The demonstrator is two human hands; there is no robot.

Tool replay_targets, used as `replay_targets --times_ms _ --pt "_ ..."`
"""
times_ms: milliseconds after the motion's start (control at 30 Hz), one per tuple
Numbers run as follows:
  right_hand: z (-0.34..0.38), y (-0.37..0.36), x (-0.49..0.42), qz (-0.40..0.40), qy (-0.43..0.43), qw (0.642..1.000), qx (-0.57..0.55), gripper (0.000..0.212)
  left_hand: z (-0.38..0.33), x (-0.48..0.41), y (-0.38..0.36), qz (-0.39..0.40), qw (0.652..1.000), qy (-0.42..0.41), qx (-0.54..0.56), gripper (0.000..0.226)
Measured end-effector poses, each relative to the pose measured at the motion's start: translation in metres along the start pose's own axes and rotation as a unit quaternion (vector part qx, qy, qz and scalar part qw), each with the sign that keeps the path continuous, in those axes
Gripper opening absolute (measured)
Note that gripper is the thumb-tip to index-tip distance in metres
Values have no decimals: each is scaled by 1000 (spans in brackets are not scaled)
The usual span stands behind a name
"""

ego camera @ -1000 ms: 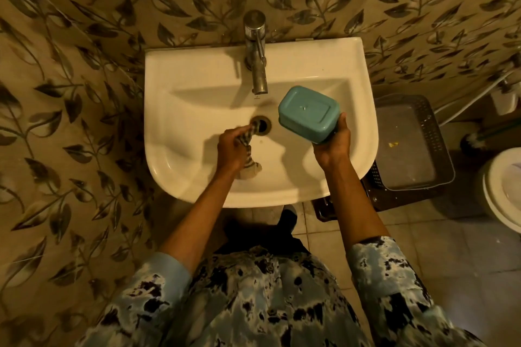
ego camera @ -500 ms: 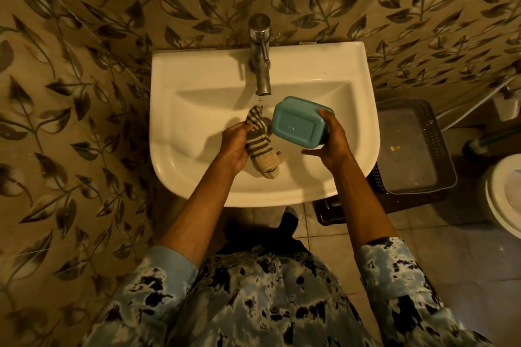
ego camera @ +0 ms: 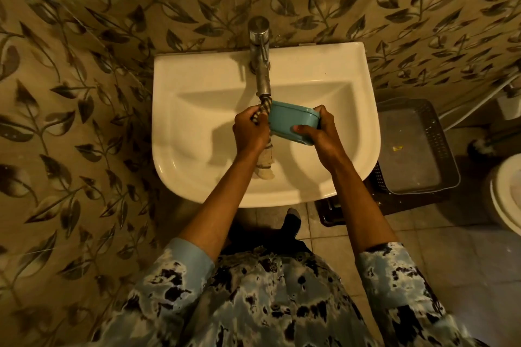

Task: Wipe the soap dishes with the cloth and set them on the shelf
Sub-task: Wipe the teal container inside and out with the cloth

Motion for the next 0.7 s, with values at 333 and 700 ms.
replay_targets --times_ms 333,700 --pt "24 -8 -8 30 56 982 177 49 -61 45 -57 100 940 -231 -232 38" --pt "24 5 1 -14 60 990 125 54 -28 7 10 -13 956 -131 -260 29"
Point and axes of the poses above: each hand's wrist, its own x-axis away from the middle knuckle, its own y-axis out of the back of the hand, z = x × y, the point moved 9 cm from there along -x, towards the middle knuckle, and after that the axes turned 15 degrees about z, right-handed, at the moved point
